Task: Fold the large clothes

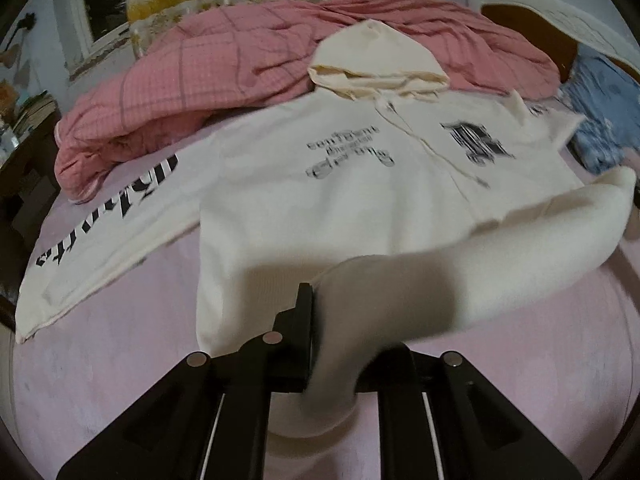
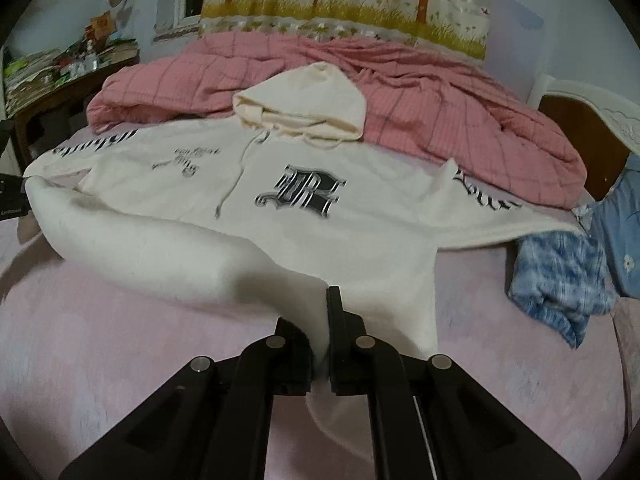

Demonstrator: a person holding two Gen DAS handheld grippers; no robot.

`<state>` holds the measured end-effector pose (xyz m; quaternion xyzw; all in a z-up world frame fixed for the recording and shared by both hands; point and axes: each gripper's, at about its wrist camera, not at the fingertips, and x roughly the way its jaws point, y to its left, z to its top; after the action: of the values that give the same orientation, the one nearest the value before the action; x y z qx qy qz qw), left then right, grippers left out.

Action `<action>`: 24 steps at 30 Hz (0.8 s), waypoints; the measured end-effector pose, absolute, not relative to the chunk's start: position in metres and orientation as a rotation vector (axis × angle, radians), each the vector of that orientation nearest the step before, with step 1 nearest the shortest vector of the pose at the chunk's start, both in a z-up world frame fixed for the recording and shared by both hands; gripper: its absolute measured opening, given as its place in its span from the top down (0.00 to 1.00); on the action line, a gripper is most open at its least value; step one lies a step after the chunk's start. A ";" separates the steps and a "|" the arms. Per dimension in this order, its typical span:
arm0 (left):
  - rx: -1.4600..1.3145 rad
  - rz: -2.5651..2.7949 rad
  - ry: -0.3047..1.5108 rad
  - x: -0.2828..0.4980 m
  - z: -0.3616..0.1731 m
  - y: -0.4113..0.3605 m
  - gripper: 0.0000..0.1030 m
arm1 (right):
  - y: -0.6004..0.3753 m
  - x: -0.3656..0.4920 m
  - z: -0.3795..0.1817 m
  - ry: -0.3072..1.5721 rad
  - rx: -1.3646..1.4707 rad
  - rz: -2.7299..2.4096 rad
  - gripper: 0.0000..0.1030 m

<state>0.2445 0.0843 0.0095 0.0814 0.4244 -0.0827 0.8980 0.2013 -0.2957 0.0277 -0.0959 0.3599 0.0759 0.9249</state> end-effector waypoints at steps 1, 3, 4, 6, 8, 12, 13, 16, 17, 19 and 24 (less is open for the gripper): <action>0.169 -0.162 0.873 0.251 0.010 0.084 0.90 | -0.295 0.207 0.029 0.734 -0.194 0.149 0.94; 0.176 -0.148 0.859 0.263 0.011 0.082 0.90 | -0.294 0.221 0.032 0.725 -0.193 0.134 0.94; 0.186 -0.140 0.852 0.270 0.011 0.080 0.90 | -0.293 0.230 0.032 0.723 -0.190 0.125 0.94; 0.196 -0.133 0.849 0.285 0.010 0.078 0.90 | -0.293 0.248 0.031 0.724 -0.186 0.114 0.94; 0.200 -0.125 0.867 0.304 0.006 0.077 0.90 | -0.292 0.266 0.028 0.734 -0.172 0.103 0.94; 0.202 -0.110 0.929 0.337 -0.015 0.074 0.90 | -0.290 0.297 0.016 0.761 -0.153 0.092 0.94; 0.195 -0.107 0.943 0.342 -0.021 0.074 0.90 | -0.289 0.305 0.010 0.772 -0.155 0.095 0.94; 0.174 -0.111 0.948 0.350 -0.035 0.075 0.88 | -0.286 0.322 -0.006 0.804 -0.157 0.101 0.94; 0.173 -0.110 0.936 0.350 -0.037 0.075 0.86 | -0.285 0.326 -0.010 0.812 -0.162 0.101 0.94; 0.177 -0.089 0.878 0.345 -0.037 0.076 0.60 | -0.284 0.332 -0.021 0.823 -0.169 0.093 0.94; 0.122 -0.092 0.727 0.316 -0.014 0.100 0.20 | -0.300 0.329 -0.022 0.799 -0.125 0.050 0.47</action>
<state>0.3156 0.0998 -0.0138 0.0596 0.3553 -0.0451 0.9318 0.3291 -0.2999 -0.0223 -0.0606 0.3888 0.0245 0.9190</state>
